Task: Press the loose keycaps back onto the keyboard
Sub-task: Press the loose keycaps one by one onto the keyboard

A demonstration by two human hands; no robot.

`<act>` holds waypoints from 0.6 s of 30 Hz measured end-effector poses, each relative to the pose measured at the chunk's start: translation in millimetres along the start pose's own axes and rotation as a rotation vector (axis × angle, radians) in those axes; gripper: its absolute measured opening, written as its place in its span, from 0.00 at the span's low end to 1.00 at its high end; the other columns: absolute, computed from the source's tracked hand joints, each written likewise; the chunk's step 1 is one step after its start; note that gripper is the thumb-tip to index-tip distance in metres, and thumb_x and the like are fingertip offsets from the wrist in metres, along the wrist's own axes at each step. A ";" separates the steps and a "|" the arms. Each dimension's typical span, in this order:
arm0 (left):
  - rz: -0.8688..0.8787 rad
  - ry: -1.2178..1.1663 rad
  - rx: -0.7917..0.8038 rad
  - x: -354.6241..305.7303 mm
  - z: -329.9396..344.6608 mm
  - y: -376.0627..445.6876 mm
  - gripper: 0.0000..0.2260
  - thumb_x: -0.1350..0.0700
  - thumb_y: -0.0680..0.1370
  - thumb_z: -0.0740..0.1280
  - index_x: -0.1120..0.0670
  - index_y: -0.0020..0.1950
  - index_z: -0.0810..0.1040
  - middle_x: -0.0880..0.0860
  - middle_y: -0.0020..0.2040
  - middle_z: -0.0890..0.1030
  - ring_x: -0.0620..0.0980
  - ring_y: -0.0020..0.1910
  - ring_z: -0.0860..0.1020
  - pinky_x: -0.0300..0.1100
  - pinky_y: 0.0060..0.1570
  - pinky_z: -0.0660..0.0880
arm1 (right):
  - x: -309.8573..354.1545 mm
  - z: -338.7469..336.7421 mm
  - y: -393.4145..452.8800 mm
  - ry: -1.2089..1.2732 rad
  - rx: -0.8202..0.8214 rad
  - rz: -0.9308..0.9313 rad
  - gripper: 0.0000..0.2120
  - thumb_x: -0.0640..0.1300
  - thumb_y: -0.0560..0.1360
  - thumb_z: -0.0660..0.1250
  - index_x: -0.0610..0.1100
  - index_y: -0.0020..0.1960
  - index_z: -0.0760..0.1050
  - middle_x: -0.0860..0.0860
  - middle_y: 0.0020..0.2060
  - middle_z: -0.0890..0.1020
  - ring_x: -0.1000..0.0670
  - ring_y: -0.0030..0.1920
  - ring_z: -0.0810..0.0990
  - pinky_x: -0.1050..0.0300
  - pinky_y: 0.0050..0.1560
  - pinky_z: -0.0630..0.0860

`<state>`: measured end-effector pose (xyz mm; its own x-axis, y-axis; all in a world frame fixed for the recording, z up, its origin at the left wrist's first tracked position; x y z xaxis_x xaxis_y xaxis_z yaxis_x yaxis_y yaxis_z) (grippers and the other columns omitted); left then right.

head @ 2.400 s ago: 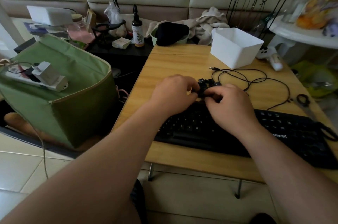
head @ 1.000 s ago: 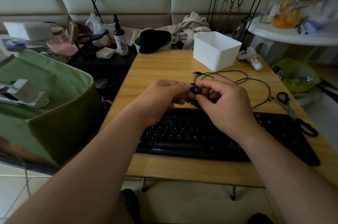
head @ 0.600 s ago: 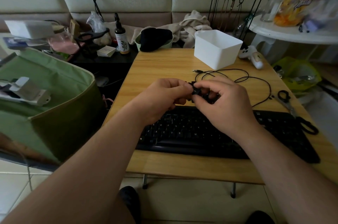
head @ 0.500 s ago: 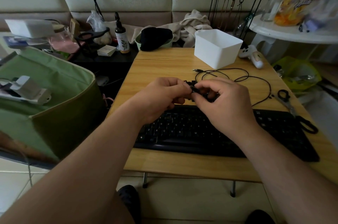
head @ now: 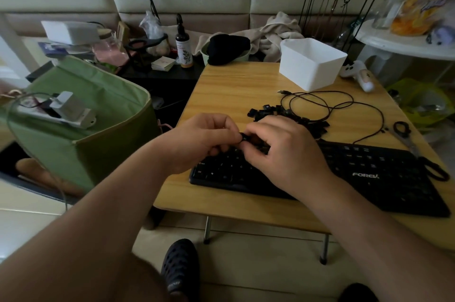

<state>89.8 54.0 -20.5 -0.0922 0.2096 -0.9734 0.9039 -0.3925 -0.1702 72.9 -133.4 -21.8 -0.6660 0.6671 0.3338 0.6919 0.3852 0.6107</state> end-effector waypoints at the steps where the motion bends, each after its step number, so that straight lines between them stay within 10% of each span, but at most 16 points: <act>1: -0.001 0.058 -0.001 1.3 -3.1 -3.8 0.03 0.56 0.80 0.72 0.54 0.47 0.82 0.53 0.40 0.80 0.46 0.39 0.75 0.40 0.42 0.71 | 2.2 2.9 -0.1 0.004 0.025 0.007 0.14 0.52 0.77 0.68 0.43 0.53 0.84 0.51 0.44 0.82 0.46 0.46 0.80 0.47 0.43 0.79; 8: -0.090 0.594 -0.203 15.1 -33.4 -15.5 0.08 0.41 0.75 0.75 0.43 0.49 0.82 0.42 0.52 0.79 0.32 0.45 0.75 0.39 0.50 0.73 | 9.2 25.9 -7.5 -0.023 0.389 0.116 0.10 0.59 0.77 0.67 0.55 0.53 0.82 0.59 0.44 0.77 0.52 0.51 0.73 0.48 0.51 0.77; 11: -0.167 0.742 -0.181 22.3 -36.1 -14.3 0.15 0.36 0.71 0.76 0.33 0.54 0.77 0.45 0.66 0.70 0.49 0.68 0.67 0.56 0.69 0.68 | 17.3 30.2 -9.3 -0.076 0.477 0.096 0.12 0.61 0.78 0.66 0.57 0.55 0.82 0.59 0.46 0.77 0.53 0.51 0.70 0.49 0.52 0.75; 18: -0.197 0.796 -0.102 22.7 -31.3 -14.9 0.31 0.38 0.67 0.79 0.29 0.64 0.67 0.44 0.73 0.59 0.52 0.72 0.58 0.56 0.71 0.64 | 28.1 32.9 -9.7 -0.106 0.474 0.120 0.12 0.61 0.79 0.66 0.57 0.55 0.82 0.59 0.46 0.74 0.53 0.52 0.68 0.49 0.55 0.72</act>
<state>87.4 92.6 -35.2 0.0357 0.8531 -0.5205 0.9390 -0.2069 -0.2746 56.6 -97.4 -42.0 -0.5591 0.7762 0.2915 0.8288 0.5329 0.1707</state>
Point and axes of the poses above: each hand's wrist, its own y-axis towards the middle knuckle, its own z-axis out of the palm, x = y × z, the point moved 3 cm from there along y, towards the middle knuckle
